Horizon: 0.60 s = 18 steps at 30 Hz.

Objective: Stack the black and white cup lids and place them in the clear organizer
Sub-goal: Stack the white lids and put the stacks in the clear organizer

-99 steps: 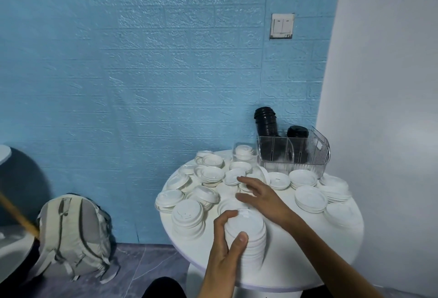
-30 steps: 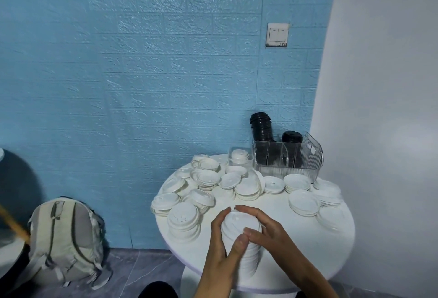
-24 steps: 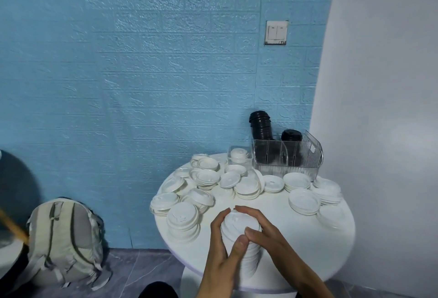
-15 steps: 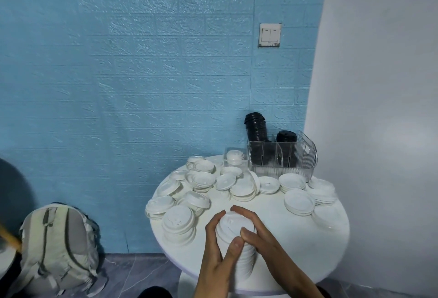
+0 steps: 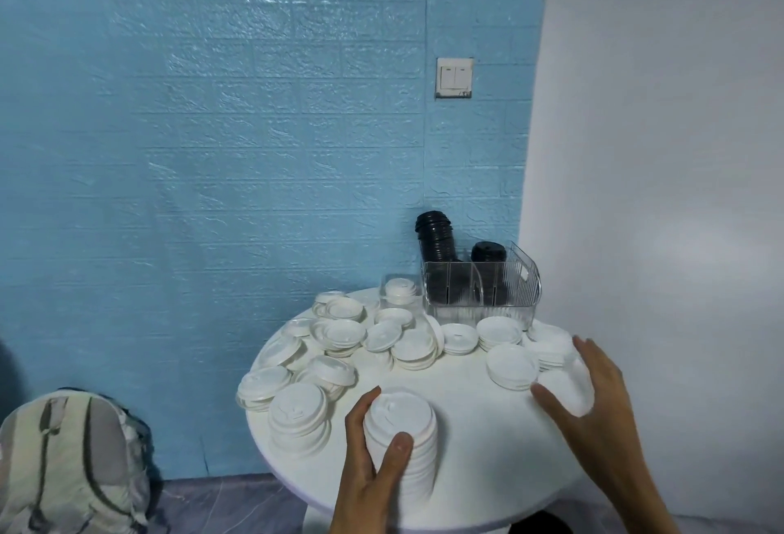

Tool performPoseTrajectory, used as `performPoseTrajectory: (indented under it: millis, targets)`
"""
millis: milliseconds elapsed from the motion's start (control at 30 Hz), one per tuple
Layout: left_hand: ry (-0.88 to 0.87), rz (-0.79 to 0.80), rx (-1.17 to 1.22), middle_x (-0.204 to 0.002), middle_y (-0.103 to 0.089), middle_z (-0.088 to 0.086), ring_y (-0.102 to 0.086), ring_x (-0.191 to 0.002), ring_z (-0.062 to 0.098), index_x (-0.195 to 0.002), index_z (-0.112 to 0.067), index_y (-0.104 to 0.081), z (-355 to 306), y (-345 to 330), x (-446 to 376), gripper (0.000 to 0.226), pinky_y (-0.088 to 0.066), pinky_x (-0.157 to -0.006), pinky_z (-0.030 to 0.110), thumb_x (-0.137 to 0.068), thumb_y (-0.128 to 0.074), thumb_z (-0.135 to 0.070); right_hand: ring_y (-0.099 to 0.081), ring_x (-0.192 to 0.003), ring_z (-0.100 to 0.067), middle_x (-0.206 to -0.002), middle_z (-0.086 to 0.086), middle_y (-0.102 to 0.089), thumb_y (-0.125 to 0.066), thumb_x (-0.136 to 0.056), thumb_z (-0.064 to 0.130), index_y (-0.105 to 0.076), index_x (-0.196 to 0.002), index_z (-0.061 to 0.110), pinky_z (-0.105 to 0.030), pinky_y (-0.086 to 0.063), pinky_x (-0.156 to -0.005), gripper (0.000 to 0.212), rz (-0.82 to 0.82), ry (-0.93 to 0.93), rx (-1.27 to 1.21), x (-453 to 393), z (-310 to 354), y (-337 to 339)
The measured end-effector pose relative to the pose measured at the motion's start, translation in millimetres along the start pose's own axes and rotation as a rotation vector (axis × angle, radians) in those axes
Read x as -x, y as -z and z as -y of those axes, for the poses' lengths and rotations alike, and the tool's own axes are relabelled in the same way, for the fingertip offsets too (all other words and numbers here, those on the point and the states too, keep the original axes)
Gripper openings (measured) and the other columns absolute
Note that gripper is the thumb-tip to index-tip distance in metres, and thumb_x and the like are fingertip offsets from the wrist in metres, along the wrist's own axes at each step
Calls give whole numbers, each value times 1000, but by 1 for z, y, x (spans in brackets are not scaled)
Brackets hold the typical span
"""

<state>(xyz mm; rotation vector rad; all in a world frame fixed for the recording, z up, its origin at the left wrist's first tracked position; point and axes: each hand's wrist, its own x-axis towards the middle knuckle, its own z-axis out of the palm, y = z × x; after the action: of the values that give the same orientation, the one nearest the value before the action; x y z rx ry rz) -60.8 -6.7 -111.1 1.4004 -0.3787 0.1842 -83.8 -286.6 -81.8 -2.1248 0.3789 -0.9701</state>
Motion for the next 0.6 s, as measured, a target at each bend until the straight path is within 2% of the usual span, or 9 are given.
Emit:
performPoseTrajectory:
  millis: [100, 233, 333, 400, 500, 600]
  targets:
    - [3, -7, -3, -137, -57, -19, -54, -116, -18, -133, -25, -49, -1, 0, -1, 83, -35, -90, -1, -60, -70, -57, -34, -146, -24, -157, -3, -40, -88, -71, 42, -38, -153, 21, -49, -32, -118, 98, 95, -103, 86, -9, -23, -2]
    - [-5, 0, -9, -135, -57, -18, -55, -114, -19, -131, -23, -50, -1, 0, -2, 82, -36, -90, -1, -58, -69, -56, -40, -142, -25, -153, -6, -45, -83, -69, 57, -41, -151, 21, -48, -36, -116, 99, 172, -141, 167, -16, -45, -17]
    - [-9, 1, 2, -121, -66, -32, -57, -111, -19, -129, -21, -50, -1, -1, -3, 81, -36, -89, -1, -57, -70, -53, -43, -139, -26, -150, -7, -49, -84, -67, 58, -44, -149, 21, -47, -38, -114, 98, 188, -167, 180, -21, -52, -27]
    - [-14, -2, 9, -117, -63, -41, -57, -109, -20, -127, -23, -50, -2, -2, -4, 78, -36, -88, -2, -57, -70, -51, -44, -138, -28, -149, -8, -48, -86, -66, 58, -45, -148, 21, -47, -38, -114, 99, 186, -193, 182, -26, -52, -30]
    - [-20, -7, 20, -116, -62, -42, -57, -108, -20, -125, -23, -50, -1, -3, -5, 76, -37, -88, -2, -56, -70, -50, -45, -139, -27, -150, -7, -48, -86, -66, 59, -46, -147, 21, -44, -35, -112, 99, 179, -207, 212, -34, -54, -30]
    - [-2, -19, 34, -119, -64, -35, -58, -110, -17, -126, -25, -51, 1, -2, -4, 77, -39, -88, 0, -56, -72, -50, -51, -132, -28, -143, -6, -56, -84, -64, 63, -50, -144, 23, -42, -39, -107, 95, 193, -216, 270, -40, -56, -28]
